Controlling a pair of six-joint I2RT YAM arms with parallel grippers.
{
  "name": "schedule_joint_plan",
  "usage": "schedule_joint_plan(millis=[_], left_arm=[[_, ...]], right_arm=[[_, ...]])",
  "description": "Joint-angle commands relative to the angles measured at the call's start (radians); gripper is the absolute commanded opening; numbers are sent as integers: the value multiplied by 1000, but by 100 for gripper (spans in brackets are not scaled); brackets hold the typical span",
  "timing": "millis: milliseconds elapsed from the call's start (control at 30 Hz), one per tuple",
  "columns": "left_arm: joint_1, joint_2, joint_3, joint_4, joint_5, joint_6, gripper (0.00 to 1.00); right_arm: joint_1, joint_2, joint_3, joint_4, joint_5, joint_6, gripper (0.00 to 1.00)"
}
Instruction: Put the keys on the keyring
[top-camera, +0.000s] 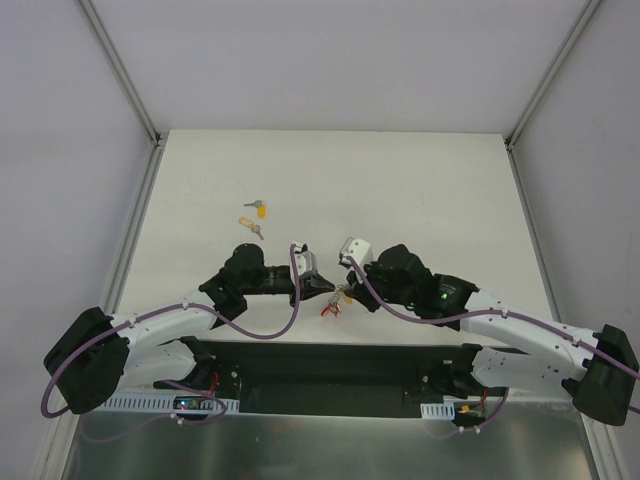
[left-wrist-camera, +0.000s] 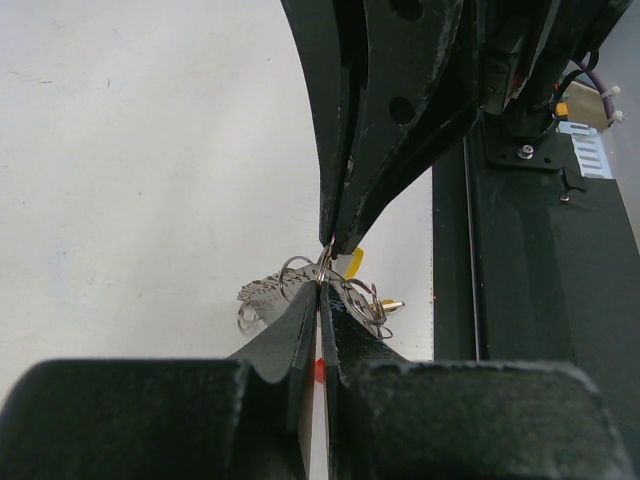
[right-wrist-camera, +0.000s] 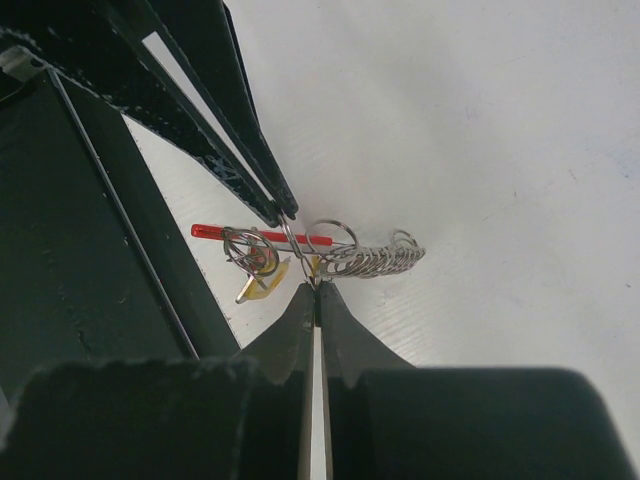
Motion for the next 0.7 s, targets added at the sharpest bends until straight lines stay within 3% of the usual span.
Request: schedule_joint_plan(millis=[0, 667], left_arm=[[9, 1, 27, 47, 61, -16, 0], [-11, 16, 54, -8, 59, 4, 0]], right_arm=[[9, -6, 59, 16, 23, -21, 1], [22, -10, 87, 51, 0, -63, 1]])
